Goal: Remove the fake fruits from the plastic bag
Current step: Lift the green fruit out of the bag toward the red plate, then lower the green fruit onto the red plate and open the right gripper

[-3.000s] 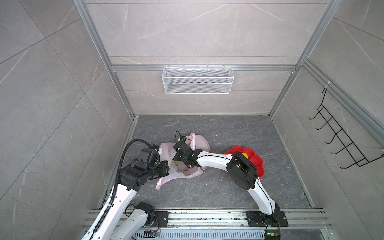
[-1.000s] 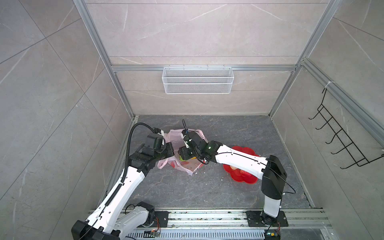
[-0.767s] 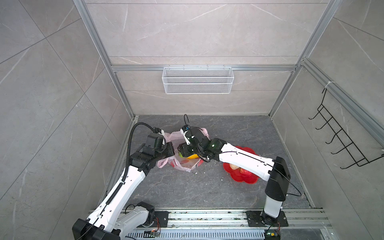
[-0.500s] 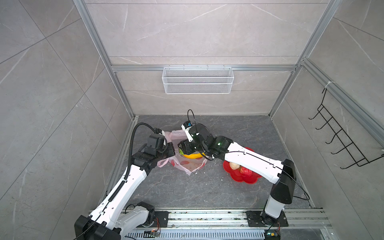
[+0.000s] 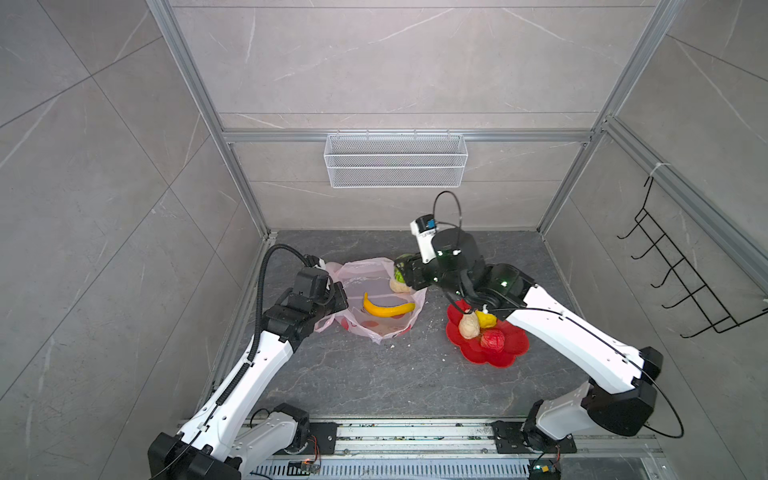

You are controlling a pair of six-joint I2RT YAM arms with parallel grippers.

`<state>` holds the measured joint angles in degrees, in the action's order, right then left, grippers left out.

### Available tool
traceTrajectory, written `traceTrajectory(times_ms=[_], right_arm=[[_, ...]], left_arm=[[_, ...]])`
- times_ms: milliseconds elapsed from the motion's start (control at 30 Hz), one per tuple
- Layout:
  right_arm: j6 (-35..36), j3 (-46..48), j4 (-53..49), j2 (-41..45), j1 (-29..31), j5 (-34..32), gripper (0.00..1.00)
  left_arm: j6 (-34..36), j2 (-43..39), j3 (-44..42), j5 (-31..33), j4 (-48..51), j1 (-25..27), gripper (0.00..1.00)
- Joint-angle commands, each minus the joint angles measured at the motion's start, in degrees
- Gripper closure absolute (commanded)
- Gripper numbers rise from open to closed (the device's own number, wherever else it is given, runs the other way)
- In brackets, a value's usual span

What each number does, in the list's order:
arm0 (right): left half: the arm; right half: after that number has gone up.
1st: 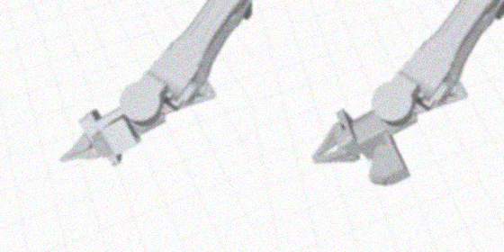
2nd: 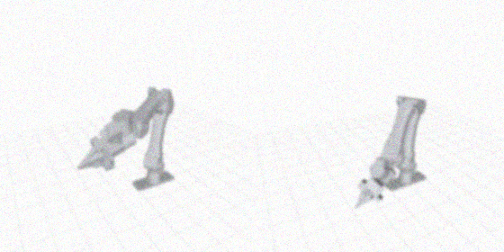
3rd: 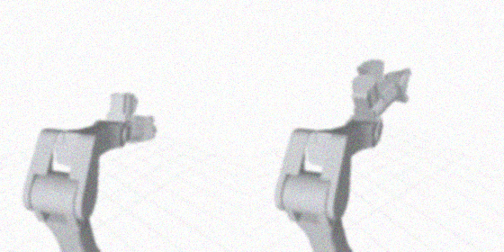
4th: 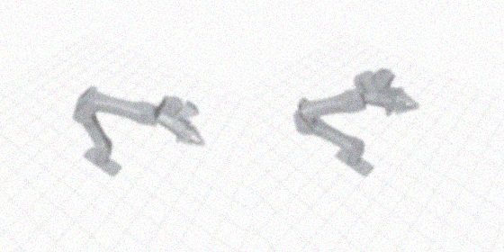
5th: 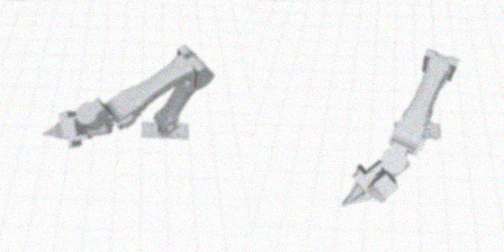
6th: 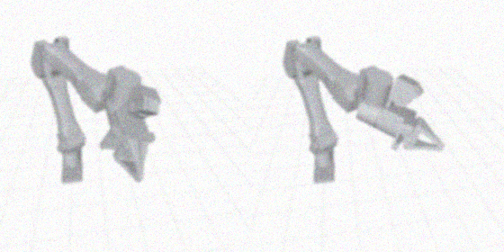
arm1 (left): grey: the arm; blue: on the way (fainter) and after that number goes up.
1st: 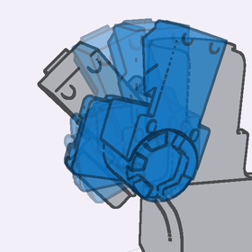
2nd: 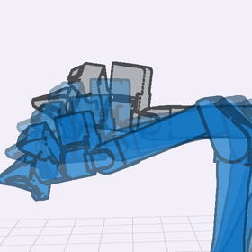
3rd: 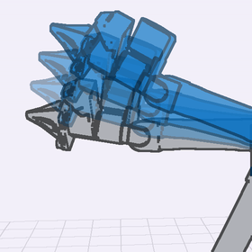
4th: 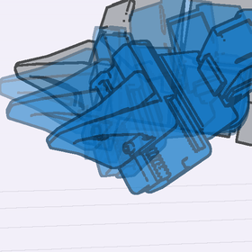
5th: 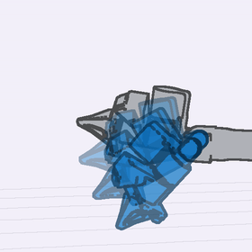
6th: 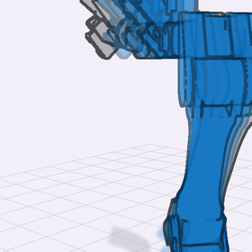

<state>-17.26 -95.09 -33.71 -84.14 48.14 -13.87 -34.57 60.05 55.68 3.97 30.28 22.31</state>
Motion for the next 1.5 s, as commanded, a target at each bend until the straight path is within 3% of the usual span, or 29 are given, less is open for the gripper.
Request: traceTrajectory(times_ms=[0,233,433,600,967,1467], right_arm=[[1.8,2.3,-3.5,3.1,-4.0,-4.5,0.72],[0.7,9.9,-5.9,6.7,-14.7,-8.0,0.72],[-6.2,26.4,-3.3,10.7,-26.4,-8.0,0.73],[-10.2,35.8,-1.2,10.5,-32.1,-7.4,0.74],[-13.8,42.4,0.4,6.3,-36.7,-9.4,0.74],[-16.7,45.9,0.8,1.4,-37.9,-8.9,0.69]], left_arm=[[0.3,0.2,0.6,-0.1,-2.0,0.0,1.00],[-0.3,0.1,-0.1,-0.4,-2.1,0.0,1.00],[0.0,0.0,0.3,-0.9,-1.5,0.0,1.00],[0.2,0.6,0.3,-1.7,-1.2,0.1,1.00],[0.6,0.9,0.8,-2.3,-0.9,0.1,1.00],[1.4,1.8,2.4,-3.3,-0.2,0.1,1.00]])
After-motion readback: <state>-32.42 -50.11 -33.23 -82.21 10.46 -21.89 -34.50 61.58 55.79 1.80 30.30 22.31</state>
